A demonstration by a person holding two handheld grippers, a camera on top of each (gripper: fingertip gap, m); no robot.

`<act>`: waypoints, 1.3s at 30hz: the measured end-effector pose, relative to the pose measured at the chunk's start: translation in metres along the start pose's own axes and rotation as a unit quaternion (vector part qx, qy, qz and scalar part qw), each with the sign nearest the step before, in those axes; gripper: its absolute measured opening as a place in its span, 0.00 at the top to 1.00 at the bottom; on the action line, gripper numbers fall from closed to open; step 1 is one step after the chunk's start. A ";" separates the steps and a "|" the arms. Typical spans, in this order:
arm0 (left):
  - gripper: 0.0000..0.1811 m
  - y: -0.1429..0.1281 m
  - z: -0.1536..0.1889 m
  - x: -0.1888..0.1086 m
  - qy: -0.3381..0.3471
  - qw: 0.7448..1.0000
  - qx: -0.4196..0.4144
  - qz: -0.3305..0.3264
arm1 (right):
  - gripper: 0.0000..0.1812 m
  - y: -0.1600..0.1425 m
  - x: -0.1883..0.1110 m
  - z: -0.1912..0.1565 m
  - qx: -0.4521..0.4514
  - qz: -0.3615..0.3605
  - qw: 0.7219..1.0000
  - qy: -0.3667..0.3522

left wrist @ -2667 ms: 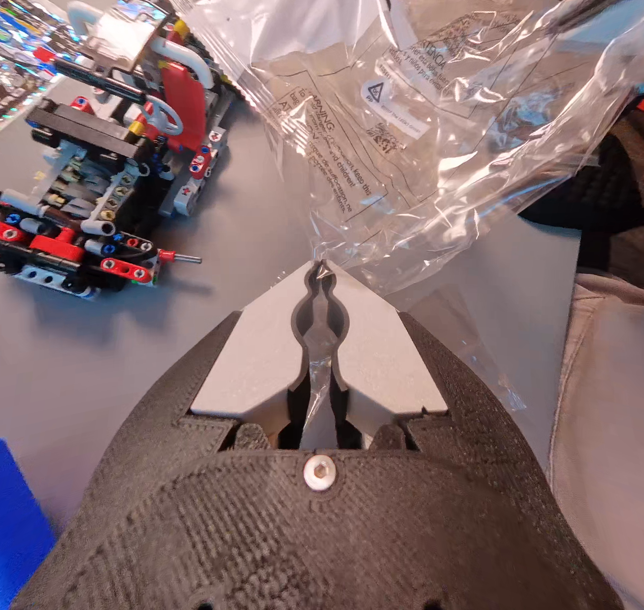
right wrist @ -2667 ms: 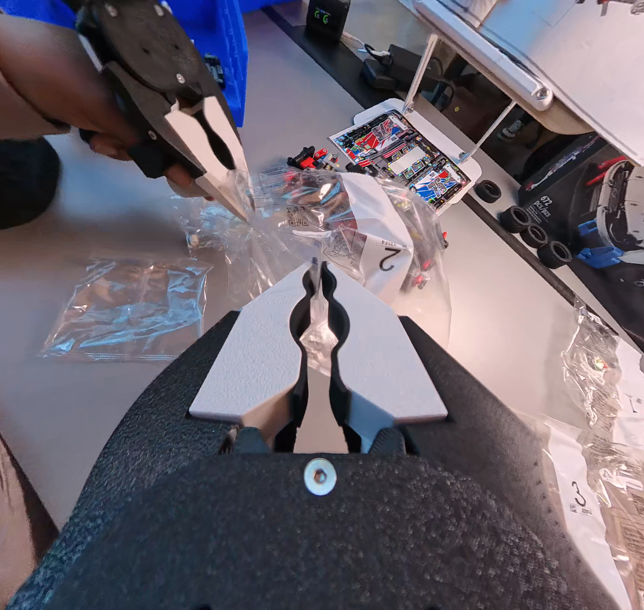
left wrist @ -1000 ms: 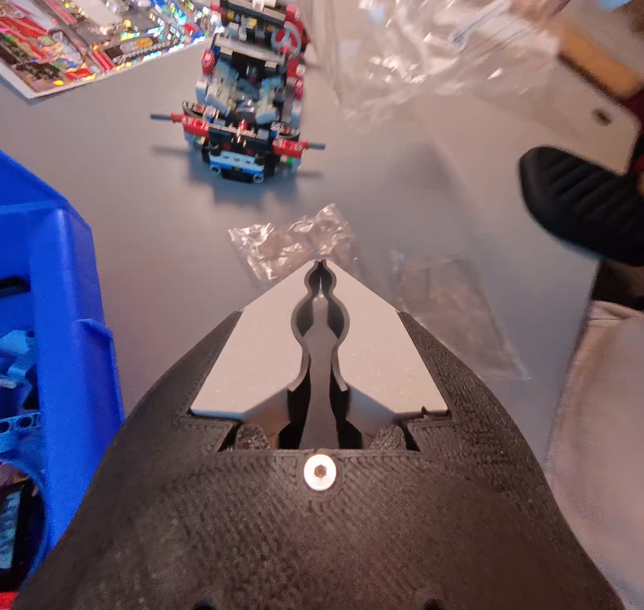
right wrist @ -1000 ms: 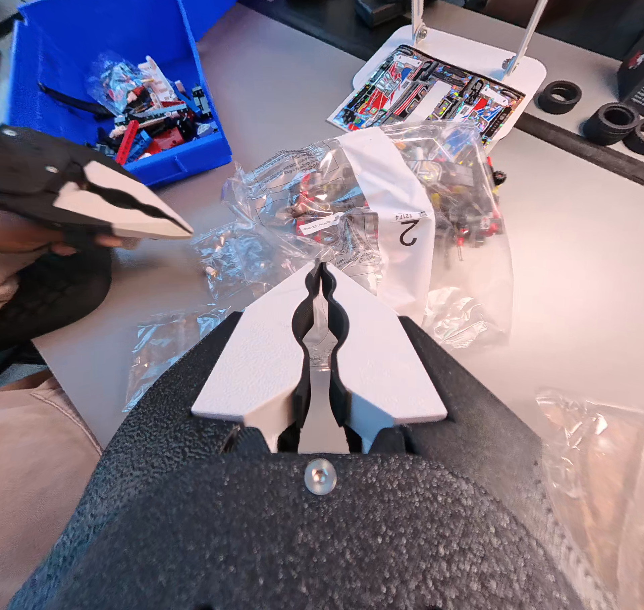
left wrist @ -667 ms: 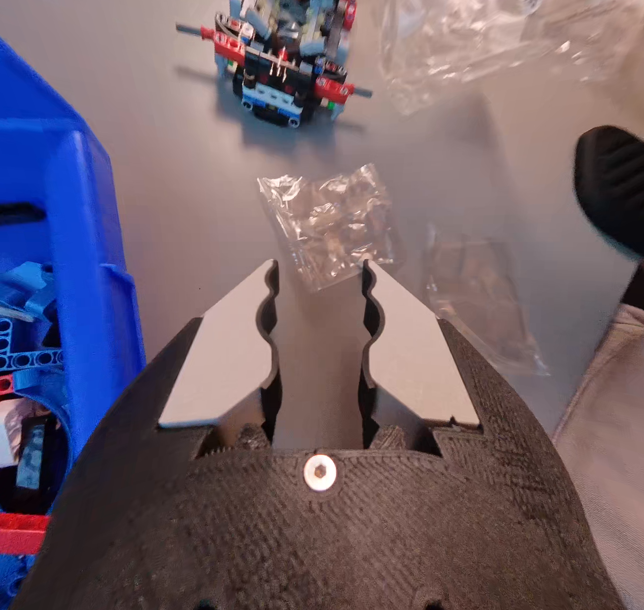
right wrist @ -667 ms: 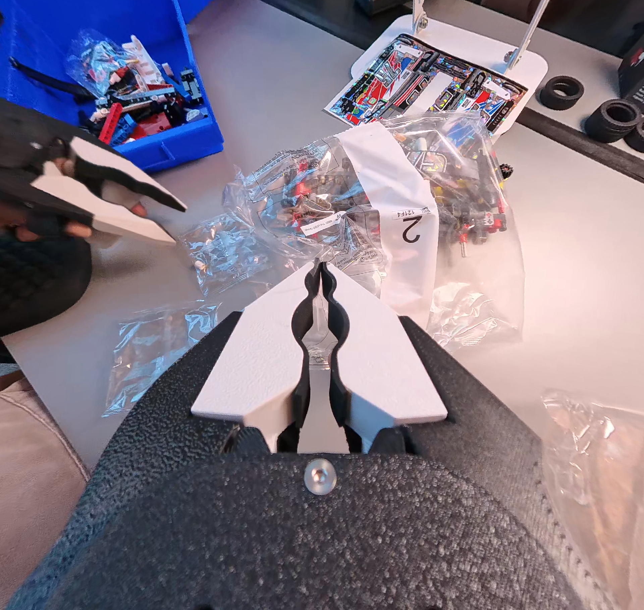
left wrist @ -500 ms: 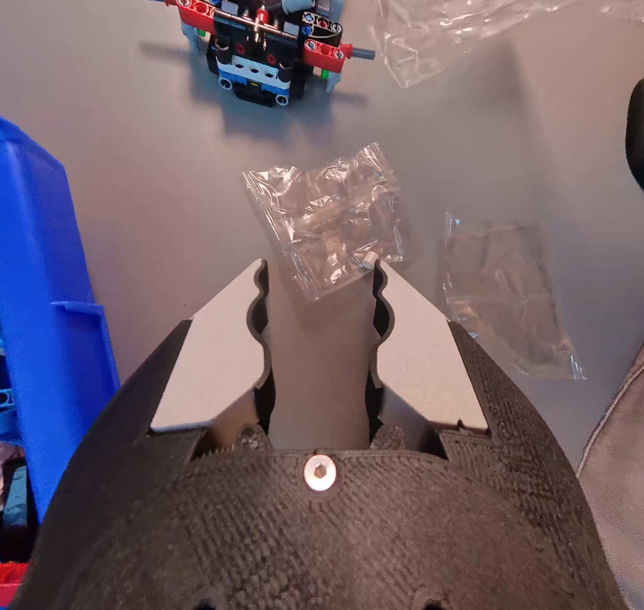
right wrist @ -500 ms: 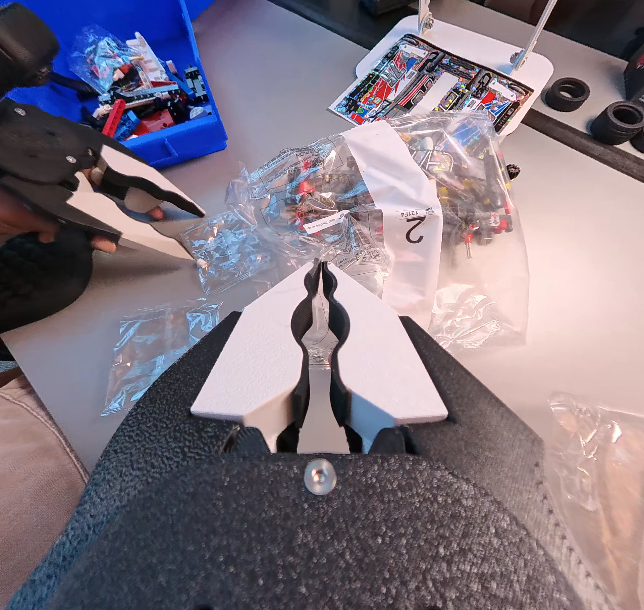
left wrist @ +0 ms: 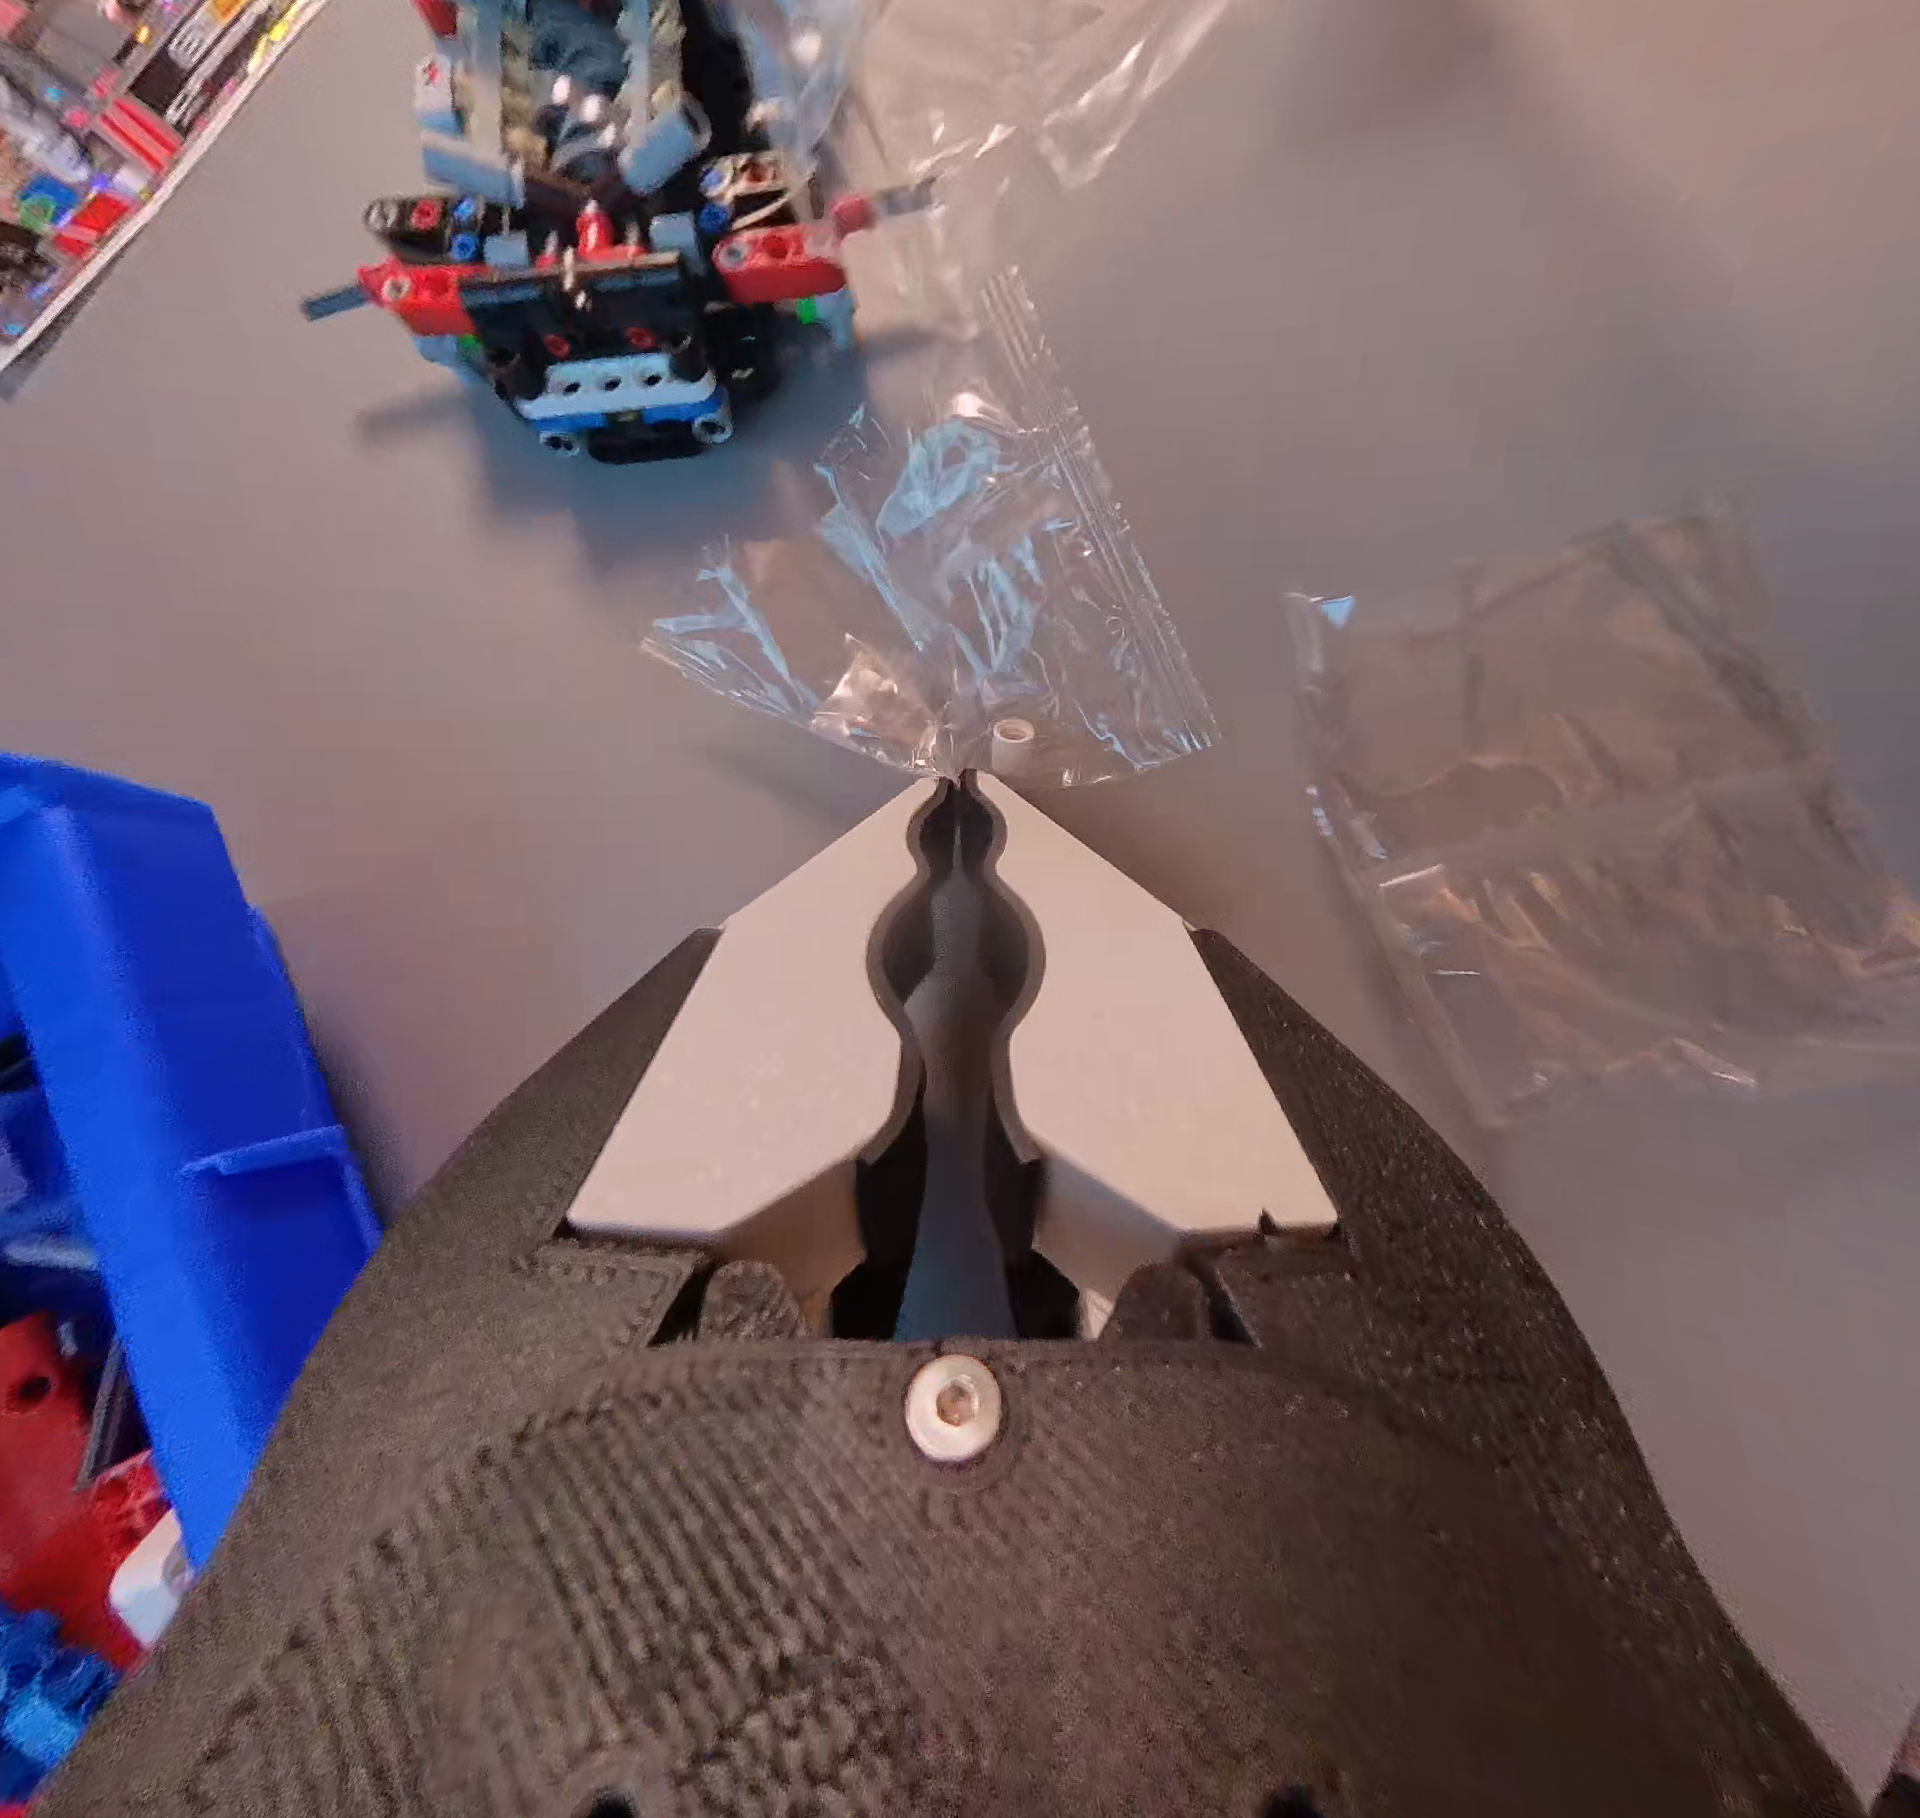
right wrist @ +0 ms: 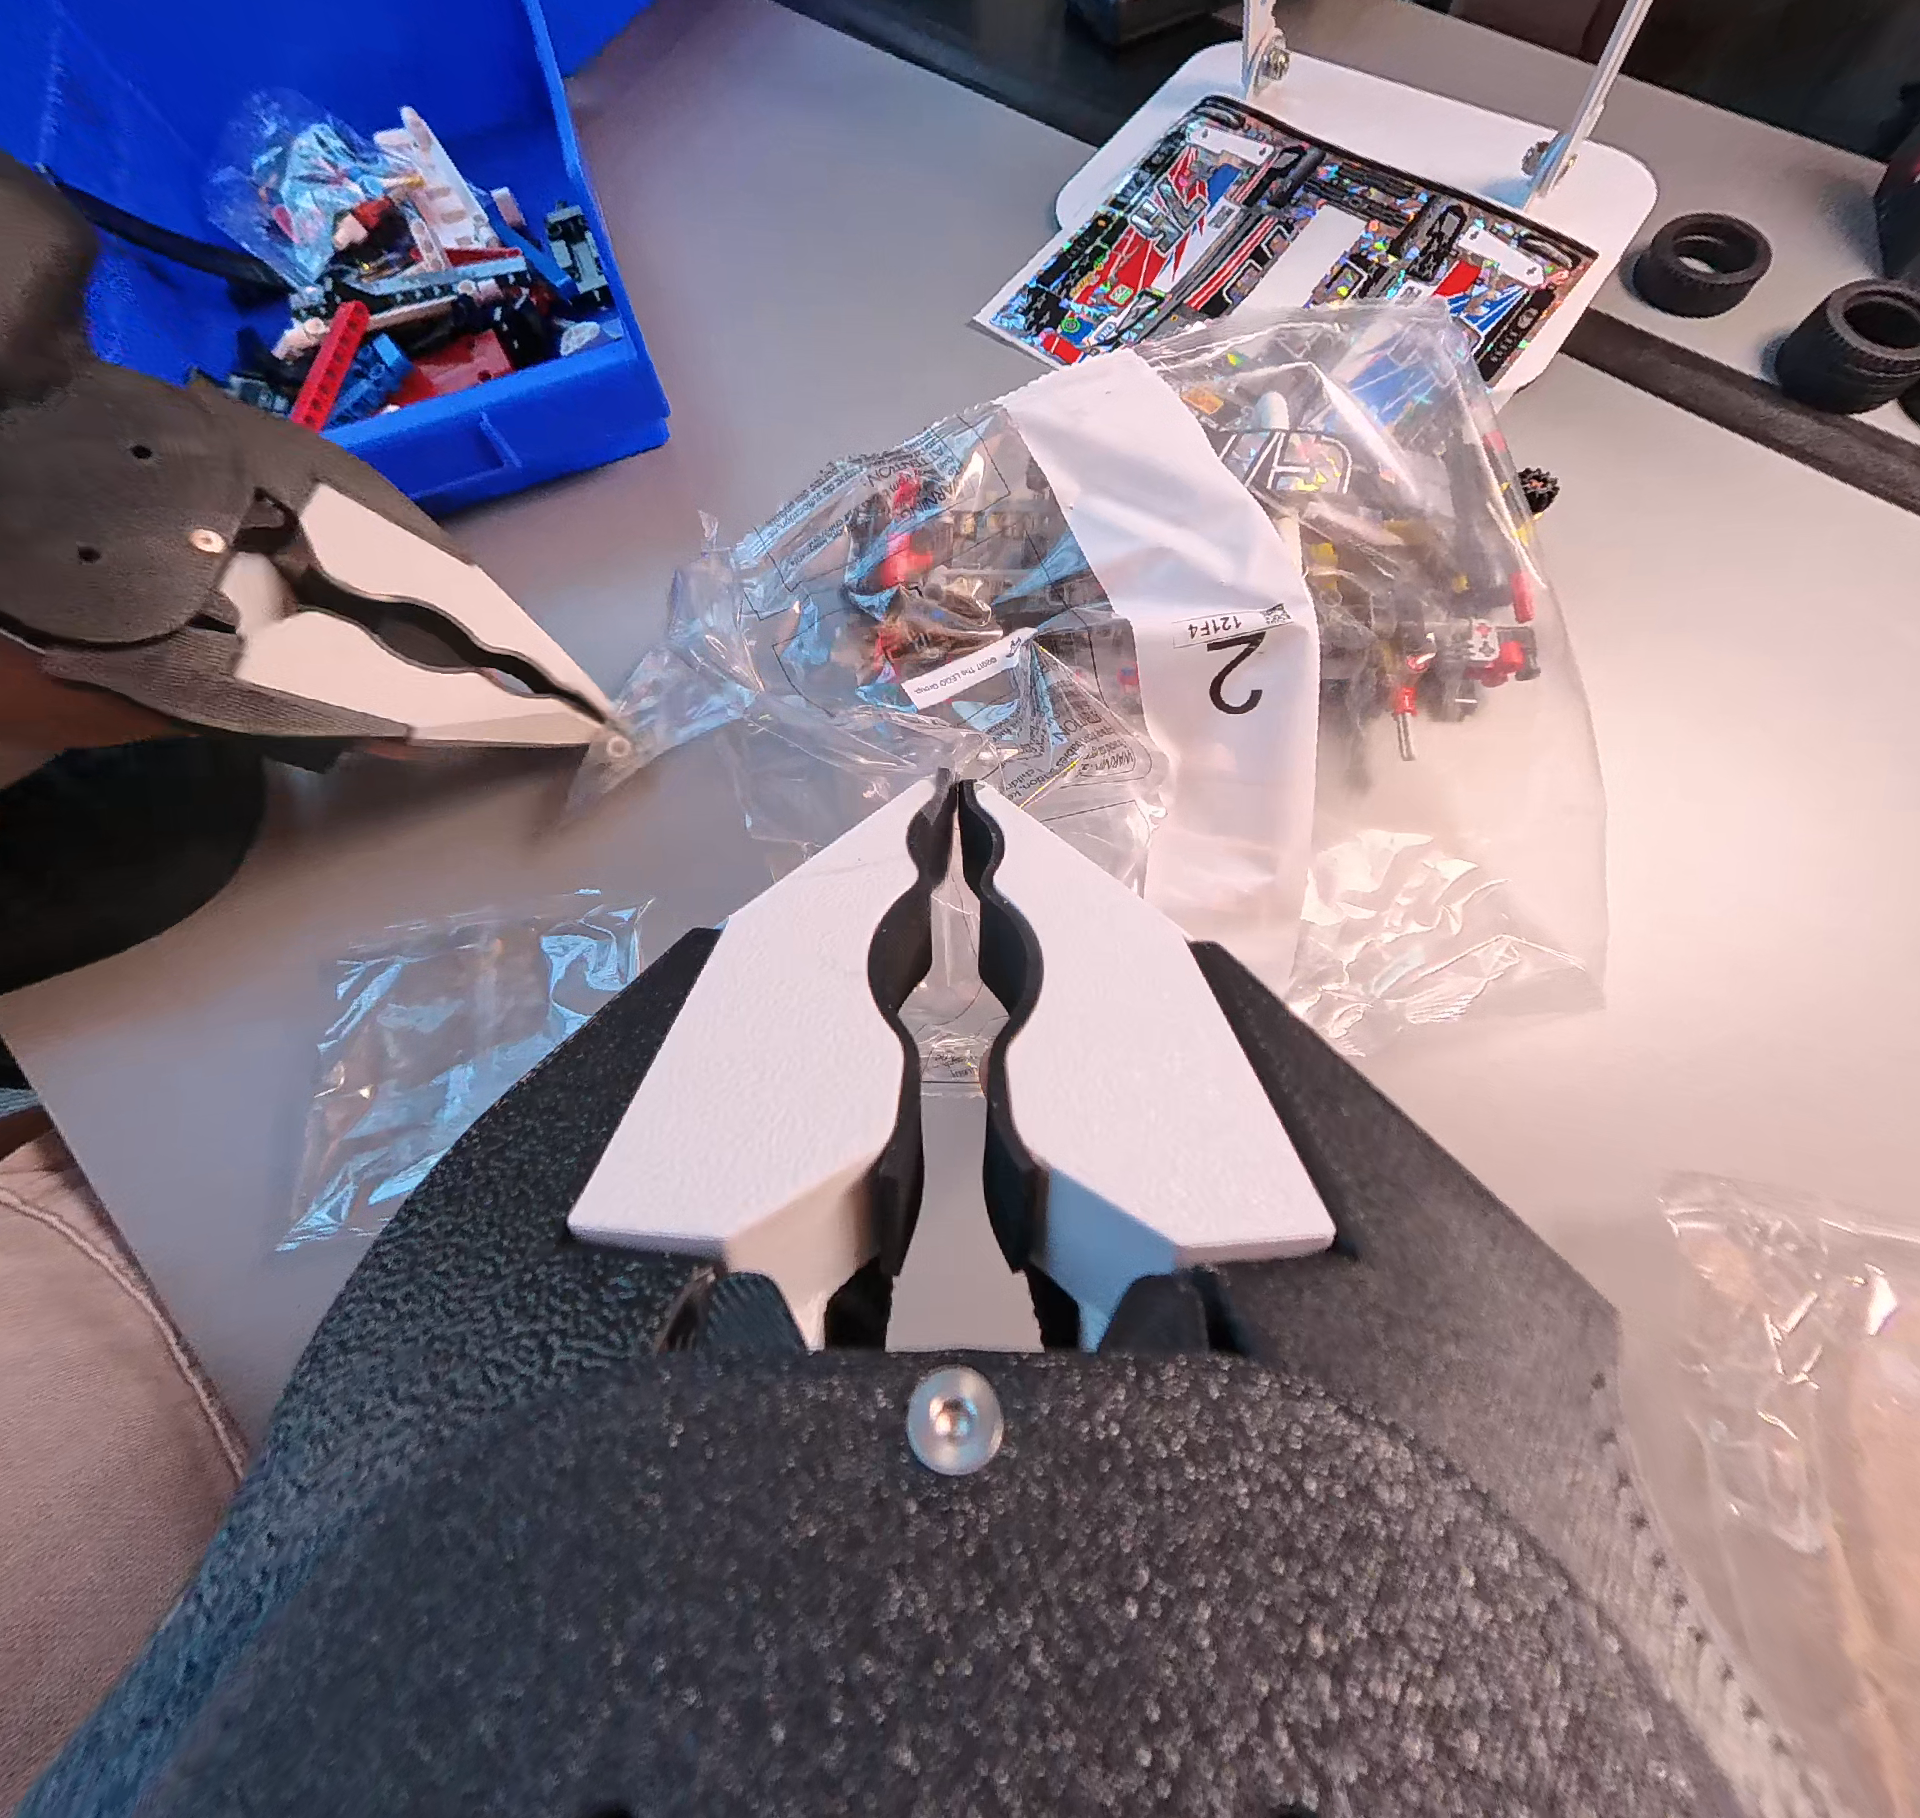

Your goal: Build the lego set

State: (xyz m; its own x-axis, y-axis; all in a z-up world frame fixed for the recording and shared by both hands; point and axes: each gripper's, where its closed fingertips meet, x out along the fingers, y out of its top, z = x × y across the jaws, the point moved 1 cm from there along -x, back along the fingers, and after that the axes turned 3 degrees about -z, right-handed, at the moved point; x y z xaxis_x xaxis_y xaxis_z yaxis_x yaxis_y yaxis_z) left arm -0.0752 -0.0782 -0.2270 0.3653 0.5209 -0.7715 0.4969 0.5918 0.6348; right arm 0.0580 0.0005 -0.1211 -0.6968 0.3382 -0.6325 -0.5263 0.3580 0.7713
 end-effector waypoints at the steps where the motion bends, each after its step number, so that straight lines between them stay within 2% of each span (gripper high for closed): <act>1: 1.00 0.008 0.009 -0.009 -0.034 0.999 -0.007 0.028 | 1.00 0.000 0.000 0.001 0.001 0.000 1.000 -0.002; 4: 1.00 0.050 0.052 -0.063 -0.190 0.972 -0.011 0.140 | 1.00 0.000 0.002 0.001 0.001 -0.003 1.000 -0.004; 6: 1.00 0.067 0.072 -0.084 -0.243 0.958 0.008 0.153 | 1.00 0.001 0.005 -0.002 -0.005 -0.007 1.000 -0.004; 7: 1.00 0.071 0.080 -0.084 -0.263 0.954 0.015 0.143 | 1.00 0.002 0.007 -0.004 -0.009 -0.008 1.000 -0.002; 10: 1.00 0.072 0.083 -0.058 -0.283 0.956 0.015 0.080 | 1.00 0.006 0.010 -0.011 -0.025 -0.009 1.000 -0.004; 14: 1.00 0.083 0.057 -0.044 -0.254 0.967 0.024 0.030 | 1.00 0.006 0.011 -0.018 -0.049 -0.013 0.999 -0.015; 16: 1.00 0.084 0.039 -0.039 -0.208 0.977 0.048 -0.016 | 1.00 0.004 0.011 -0.020 -0.057 -0.015 0.998 -0.017; 18: 1.00 0.080 0.037 -0.043 -0.211 0.971 0.083 -0.081 | 1.00 0.001 0.014 -0.023 -0.069 -0.022 0.997 -0.014; 21: 1.00 0.089 0.034 -0.057 -0.212 0.961 0.130 -0.118 | 1.00 -0.005 0.020 -0.030 -0.087 -0.033 0.996 -0.013; 24: 1.00 0.086 0.019 -0.048 -0.186 0.960 0.127 -0.168 | 1.00 -0.005 0.025 -0.038 -0.090 -0.030 0.995 -0.002; 26: 1.00 0.077 0.022 -0.038 -0.188 0.954 0.130 -0.195 | 1.00 -0.002 0.026 -0.043 -0.084 -0.022 0.996 0.009; 29: 1.00 0.070 0.023 -0.020 -0.147 0.961 0.134 -0.192 | 1.00 0.003 0.025 -0.045 -0.065 -0.007 0.998 0.021; 32: 1.00 0.069 0.002 -0.006 -0.082 0.977 0.106 -0.166 | 1.00 0.007 0.020 -0.041 -0.048 0.005 0.998 0.028; 35: 1.00 0.088 -0.016 -0.005 -0.039 0.994 0.049 -0.085 | 1.00 0.007 0.016 -0.042 -0.036 0.011 0.999 0.039; 39: 1.00 0.118 -0.017 0.000 0.019 0.999 0.034 0.007 | 1.00 0.011 0.018 -0.059 -0.011 0.036 0.997 0.069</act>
